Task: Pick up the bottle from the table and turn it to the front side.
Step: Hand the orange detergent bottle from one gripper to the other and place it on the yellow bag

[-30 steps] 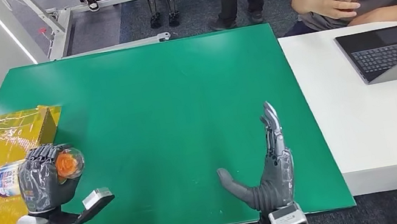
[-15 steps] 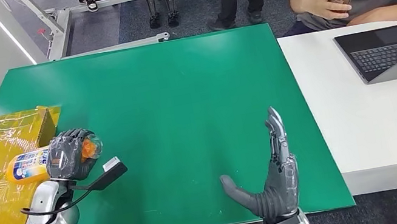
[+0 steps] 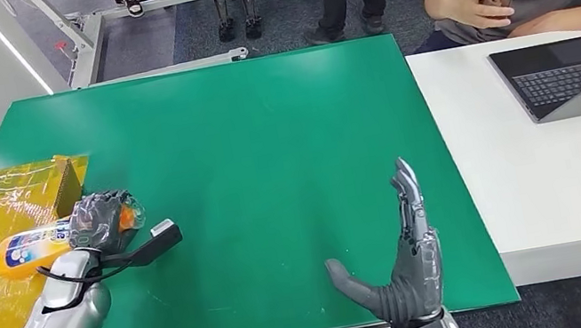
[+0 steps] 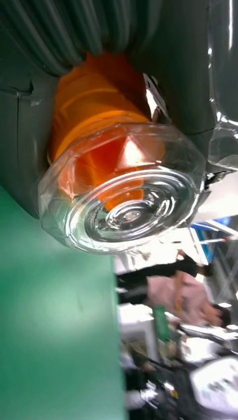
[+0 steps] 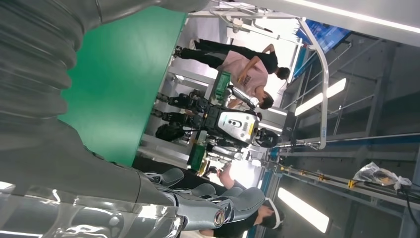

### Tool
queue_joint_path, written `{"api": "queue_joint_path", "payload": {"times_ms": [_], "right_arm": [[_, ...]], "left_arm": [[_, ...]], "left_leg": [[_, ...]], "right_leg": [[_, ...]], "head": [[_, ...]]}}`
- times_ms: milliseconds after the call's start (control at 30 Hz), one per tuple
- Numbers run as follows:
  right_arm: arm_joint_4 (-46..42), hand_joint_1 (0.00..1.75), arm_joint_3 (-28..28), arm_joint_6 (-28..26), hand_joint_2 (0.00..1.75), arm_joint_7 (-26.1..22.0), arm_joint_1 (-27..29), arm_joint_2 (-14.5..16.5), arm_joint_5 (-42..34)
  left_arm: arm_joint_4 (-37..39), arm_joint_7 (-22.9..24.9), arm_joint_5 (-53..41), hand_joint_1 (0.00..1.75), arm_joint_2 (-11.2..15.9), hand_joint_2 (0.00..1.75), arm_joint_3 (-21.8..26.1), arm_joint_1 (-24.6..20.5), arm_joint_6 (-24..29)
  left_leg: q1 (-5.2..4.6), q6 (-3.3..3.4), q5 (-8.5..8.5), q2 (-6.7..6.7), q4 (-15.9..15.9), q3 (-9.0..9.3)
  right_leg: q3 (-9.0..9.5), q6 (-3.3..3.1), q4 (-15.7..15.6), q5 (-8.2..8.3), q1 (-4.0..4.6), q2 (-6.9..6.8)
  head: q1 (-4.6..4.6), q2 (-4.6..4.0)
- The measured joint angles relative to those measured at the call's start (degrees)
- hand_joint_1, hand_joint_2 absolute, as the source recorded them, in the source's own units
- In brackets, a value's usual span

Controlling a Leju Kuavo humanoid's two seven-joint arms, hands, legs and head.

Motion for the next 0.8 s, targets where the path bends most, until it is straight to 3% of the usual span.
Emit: {"api": "queue_joint_path", "payload": {"times_ms": [333, 367, 467, 500, 800], "right_arm": [[-0.7, 0.0, -0.4, 0.3, 1.75, 0.3, 0.7, 0.2, 0.5], [-0.8, 0.0, -0.5, 0.3, 1.75, 0.4, 0.8, 0.2, 0.5], [-1.1, 0.0, -0.6, 0.5, 1.75, 0.7, 0.9, 0.3, 0.7], [-1.1, 0.0, -0.6, 0.5, 1.75, 0.7, 1.0, 0.3, 0.8], [-1.6, 0.0, -0.8, 1.9, 1.75, 1.7, 1.2, 0.4, 1.0]], "left_arm": [[4.4, 3.6, -4.1, 1.75, 1.8, 1.75, -2.1, -0.3, -1.7], [4.6, 3.7, -4.2, 1.45, 2.0, 1.75, -2.2, -0.3, -1.7], [5.2, 3.1, -4.0, 0.14, 2.3, 1.75, -2.4, -0.3, -1.7], [5.3, 2.8, -3.9, 0.0, 2.3, 1.75, -2.4, -0.3, -1.7], [5.7, 2.0, -2.7, 0.0, 2.2, 1.75, -2.6, -0.1, -1.4]], "left_leg": [[0.0, 0.0, 0.0, 0.05, 0.0, 0.0], [0.01, 0.0, 0.0, 0.06, 0.0, 0.0], [0.0, 0.0, 0.0, 0.04, 0.0, 0.0], [0.0, 0.0, 0.0, 0.03, 0.0, -0.01], [0.0, 0.0, 0.0, 0.03, 0.0, 0.0]], "right_leg": [[-0.01, 0.0, 0.0, 0.0, 0.0, 0.05], [-0.01, 0.0, 0.0, 0.0, 0.0, 0.06], [-0.01, 0.0, 0.0, 0.0, 0.0, 0.03], [0.0, 0.0, 0.0, 0.0, 0.0, 0.02], [0.0, 0.0, 0.0, 0.0, 0.0, 0.03]], "head": [[0.0, 0.0], [0.0, 0.0], [0.0, 0.0], [0.0, 0.0], [0.0, 0.0]]}}
